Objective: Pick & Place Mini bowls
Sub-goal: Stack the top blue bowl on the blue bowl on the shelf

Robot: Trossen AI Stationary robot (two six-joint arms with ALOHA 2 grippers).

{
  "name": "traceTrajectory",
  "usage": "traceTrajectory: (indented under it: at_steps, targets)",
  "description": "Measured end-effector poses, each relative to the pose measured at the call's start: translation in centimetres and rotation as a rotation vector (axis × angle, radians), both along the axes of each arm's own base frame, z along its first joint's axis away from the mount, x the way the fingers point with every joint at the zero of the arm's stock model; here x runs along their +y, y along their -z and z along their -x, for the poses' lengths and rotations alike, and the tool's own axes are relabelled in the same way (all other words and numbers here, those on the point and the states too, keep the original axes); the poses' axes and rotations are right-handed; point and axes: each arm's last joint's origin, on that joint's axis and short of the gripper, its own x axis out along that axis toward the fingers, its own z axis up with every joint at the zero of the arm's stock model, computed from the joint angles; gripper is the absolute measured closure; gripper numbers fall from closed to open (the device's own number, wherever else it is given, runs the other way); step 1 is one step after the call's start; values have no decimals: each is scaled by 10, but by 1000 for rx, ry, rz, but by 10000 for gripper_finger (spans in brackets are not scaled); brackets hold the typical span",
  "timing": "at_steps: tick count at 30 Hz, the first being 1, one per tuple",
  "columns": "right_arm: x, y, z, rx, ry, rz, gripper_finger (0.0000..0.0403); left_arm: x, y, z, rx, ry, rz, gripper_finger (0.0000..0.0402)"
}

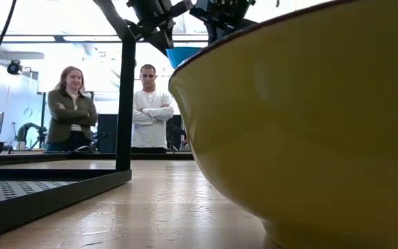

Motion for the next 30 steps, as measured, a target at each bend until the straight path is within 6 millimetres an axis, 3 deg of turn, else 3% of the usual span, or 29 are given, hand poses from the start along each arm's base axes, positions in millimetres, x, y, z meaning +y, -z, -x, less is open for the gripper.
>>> traceTrajectory:
  at_steps: [20,30]
  targets:
    - [7,-1,-1,-9,-32,-37,245,1,1,1,4,0,29,401]
    - [9,-9,5,-99,101,-148,240,17,5,9,53,-47,49,401]
